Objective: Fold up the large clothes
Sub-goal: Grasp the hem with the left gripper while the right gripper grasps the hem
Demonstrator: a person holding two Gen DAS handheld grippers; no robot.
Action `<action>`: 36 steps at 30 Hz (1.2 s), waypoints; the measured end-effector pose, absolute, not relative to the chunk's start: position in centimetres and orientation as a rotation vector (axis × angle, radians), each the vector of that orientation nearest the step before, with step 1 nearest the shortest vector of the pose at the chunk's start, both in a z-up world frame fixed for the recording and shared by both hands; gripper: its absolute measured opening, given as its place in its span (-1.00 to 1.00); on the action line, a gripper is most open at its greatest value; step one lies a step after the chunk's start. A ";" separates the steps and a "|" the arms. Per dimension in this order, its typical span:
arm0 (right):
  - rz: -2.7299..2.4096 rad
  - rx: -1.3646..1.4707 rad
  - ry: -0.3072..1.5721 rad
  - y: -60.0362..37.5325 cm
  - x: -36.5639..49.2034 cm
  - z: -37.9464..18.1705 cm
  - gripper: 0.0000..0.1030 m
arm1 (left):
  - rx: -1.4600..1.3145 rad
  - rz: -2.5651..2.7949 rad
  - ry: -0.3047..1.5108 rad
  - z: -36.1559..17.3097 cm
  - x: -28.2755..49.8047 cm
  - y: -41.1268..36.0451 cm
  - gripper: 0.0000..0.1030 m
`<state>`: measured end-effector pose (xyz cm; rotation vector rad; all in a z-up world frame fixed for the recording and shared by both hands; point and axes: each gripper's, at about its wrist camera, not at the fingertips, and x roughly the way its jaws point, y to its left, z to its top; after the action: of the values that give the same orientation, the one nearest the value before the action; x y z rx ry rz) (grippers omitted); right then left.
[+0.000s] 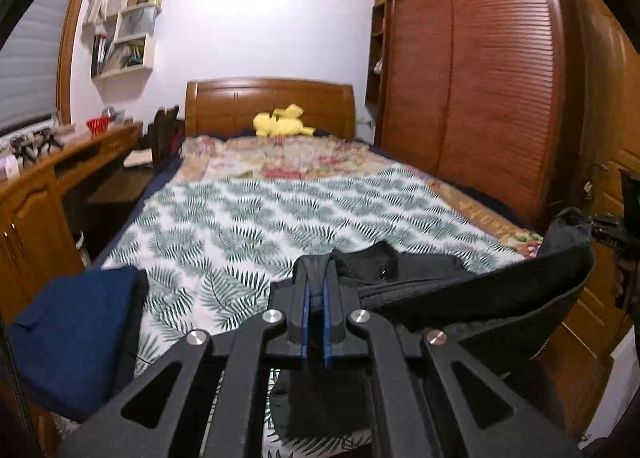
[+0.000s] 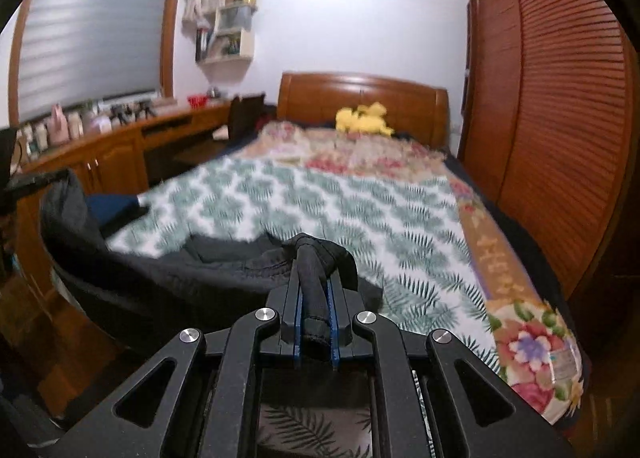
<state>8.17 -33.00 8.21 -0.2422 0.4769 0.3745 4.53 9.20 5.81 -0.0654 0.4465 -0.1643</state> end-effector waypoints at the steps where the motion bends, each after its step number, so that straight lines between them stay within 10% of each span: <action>1: 0.372 -0.251 0.490 -32.9 9.1 7.2 -0.86 | -0.065 -0.161 0.459 5.0 5.5 9.2 -0.97; 36: 0.202 -0.135 0.739 -31.1 40.3 -9.2 -0.71 | 0.009 -0.078 0.651 -5.0 27.1 9.0 -0.78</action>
<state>40.31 -31.05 -9.18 -0.1347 0.7391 0.2019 27.15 8.99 -5.01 0.0092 0.6510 -0.0777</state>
